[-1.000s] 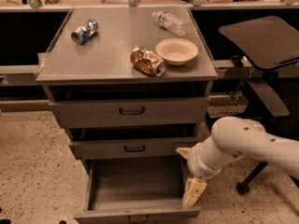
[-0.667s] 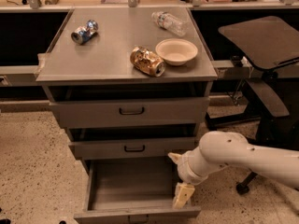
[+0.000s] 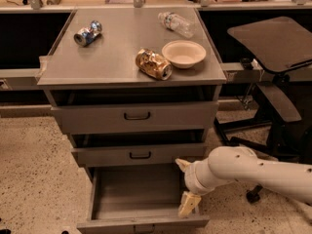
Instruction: Close bottom drawer
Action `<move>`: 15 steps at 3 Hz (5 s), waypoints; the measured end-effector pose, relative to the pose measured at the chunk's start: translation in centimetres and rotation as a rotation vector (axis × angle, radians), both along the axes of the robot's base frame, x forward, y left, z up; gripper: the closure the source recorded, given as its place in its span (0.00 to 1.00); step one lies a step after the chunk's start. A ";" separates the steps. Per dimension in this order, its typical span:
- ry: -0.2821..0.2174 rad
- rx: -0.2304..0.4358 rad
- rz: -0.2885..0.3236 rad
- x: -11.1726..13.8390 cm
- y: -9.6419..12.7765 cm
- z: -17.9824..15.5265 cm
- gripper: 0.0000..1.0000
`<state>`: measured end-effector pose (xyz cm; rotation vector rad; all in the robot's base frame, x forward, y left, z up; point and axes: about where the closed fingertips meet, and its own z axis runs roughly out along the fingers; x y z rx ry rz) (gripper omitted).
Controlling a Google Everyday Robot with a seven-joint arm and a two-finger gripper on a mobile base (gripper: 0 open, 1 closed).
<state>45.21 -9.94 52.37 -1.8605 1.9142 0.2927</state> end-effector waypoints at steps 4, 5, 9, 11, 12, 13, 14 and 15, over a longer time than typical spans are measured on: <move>-0.049 0.168 0.040 0.9 -1.8 -13.6 0.00; -0.019 0.192 0.037 0.9 -2.1 -16.5 0.16; 0.167 0.250 0.017 -2.0 -0.8 -31.4 1.00; 0.210 0.218 0.009 -2.7 -0.6 -32.2 1.00; 0.206 0.231 0.022 -3.8 -0.4 -31.1 1.00; 0.197 0.229 0.037 -5.4 0.1 -29.3 1.00; 0.218 0.200 0.035 -6.5 0.4 -30.4 1.00; 0.245 0.172 0.027 -7.1 0.5 -33.0 1.00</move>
Offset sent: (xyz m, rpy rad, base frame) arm -0.0211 -0.0309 -0.2555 0.3219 0.0792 0.0408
